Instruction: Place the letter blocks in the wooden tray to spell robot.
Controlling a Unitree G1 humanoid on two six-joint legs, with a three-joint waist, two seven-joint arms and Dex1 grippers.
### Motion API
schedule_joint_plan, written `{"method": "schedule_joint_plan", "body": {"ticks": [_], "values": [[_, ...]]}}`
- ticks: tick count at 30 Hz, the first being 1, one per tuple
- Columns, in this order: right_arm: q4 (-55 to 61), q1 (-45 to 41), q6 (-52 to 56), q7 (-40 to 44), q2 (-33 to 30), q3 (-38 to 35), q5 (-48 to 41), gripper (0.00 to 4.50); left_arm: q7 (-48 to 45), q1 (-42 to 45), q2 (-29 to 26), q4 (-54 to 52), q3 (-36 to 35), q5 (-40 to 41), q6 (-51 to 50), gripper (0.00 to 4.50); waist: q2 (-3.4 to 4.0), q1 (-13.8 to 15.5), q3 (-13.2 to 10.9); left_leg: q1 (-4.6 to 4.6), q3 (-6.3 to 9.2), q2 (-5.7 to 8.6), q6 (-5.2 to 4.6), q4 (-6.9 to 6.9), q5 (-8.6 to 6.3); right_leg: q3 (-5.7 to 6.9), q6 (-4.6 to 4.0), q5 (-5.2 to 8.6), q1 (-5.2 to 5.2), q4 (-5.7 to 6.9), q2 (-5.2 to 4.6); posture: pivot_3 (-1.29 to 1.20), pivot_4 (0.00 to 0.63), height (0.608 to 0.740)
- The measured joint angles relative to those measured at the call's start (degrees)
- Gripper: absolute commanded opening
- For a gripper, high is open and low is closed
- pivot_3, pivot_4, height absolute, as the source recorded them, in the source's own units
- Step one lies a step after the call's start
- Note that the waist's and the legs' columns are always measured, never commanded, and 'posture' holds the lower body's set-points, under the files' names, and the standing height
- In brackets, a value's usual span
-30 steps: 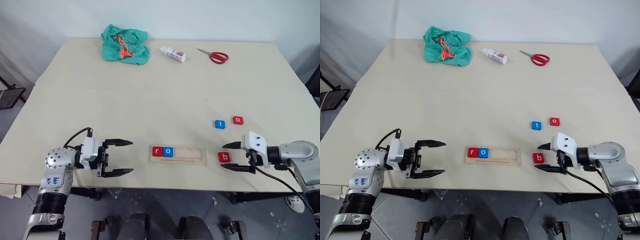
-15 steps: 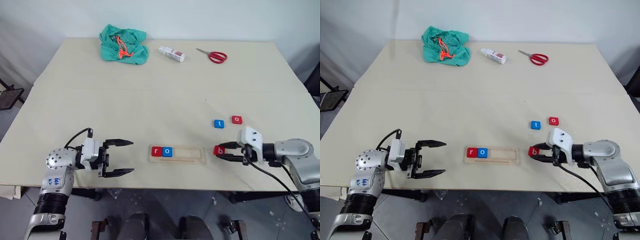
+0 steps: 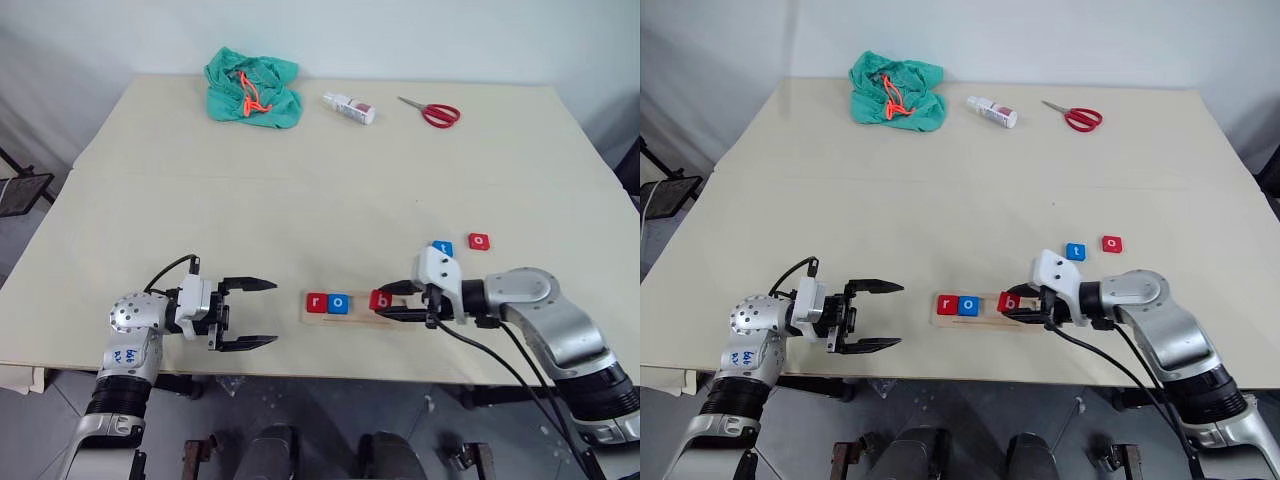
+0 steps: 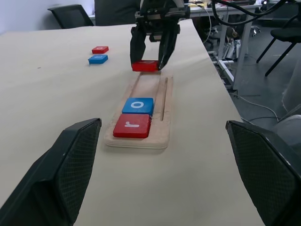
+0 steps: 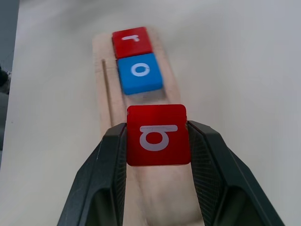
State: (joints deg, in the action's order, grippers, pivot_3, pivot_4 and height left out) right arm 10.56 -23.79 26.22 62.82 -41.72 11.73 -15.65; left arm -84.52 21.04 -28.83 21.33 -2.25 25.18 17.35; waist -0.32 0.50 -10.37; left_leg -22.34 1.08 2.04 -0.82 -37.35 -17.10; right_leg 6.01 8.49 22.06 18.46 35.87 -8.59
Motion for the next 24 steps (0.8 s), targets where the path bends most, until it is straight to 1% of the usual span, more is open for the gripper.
{"method": "schedule_joint_plan", "body": {"ticks": [4, 13, 20, 24], "values": [[-1.06, -0.72, -1.1, -0.5, 1.65, 1.62, 1.45, 1.47, 0.11, 1.04, 1.16, 0.17, 0.77, -0.57, 0.9, 4.5, 0.0, -0.22, 0.0, 0.0, 0.02, 0.01, 0.0, -0.01, 0.0, 0.01, 0.0, 0.0, -0.01, 0.02, 0.0, 0.0, 0.15, 0.74], [-1.66, -0.77, -1.47, -1.06, 3.28, 3.13, 3.45, 1.47, 0.33, 1.04, 1.2, 0.06, 1.1, -0.8, 1.09, 4.5, 0.0, -0.56, 0.0, 0.01, 0.02, -0.01, 0.0, 0.01, 0.0, 0.02, 0.0, 0.0, 0.01, 0.04, 0.01, 0.0, 0.15, 0.74], [-2.02, -2.63, -1.56, -1.04, 4.52, 3.89, 4.31, 1.47, 0.33, -0.17, -0.67, -0.4, 0.62, -0.68, 0.84, 4.5, 0.0, -0.6, 0.0, 0.01, 0.04, -0.01, 0.0, 0.02, 0.0, 0.01, 0.0, 0.0, 0.02, 0.04, 0.01, 0.0, 0.15, 0.74], [-4.31, -3.18, -2.52, -0.94, 5.71, 4.83, 5.1, 1.47, 0.83, -0.67, -1.28, -0.71, 0.03, -0.63, 0.85, 4.5, 0.0, -0.54, 0.0, 0.0, 0.04, 0.01, 0.0, 0.0, 0.0, 0.0, 0.0, 0.0, 0.01, 0.04, -0.01, 0.0, 0.15, 0.74]]}}
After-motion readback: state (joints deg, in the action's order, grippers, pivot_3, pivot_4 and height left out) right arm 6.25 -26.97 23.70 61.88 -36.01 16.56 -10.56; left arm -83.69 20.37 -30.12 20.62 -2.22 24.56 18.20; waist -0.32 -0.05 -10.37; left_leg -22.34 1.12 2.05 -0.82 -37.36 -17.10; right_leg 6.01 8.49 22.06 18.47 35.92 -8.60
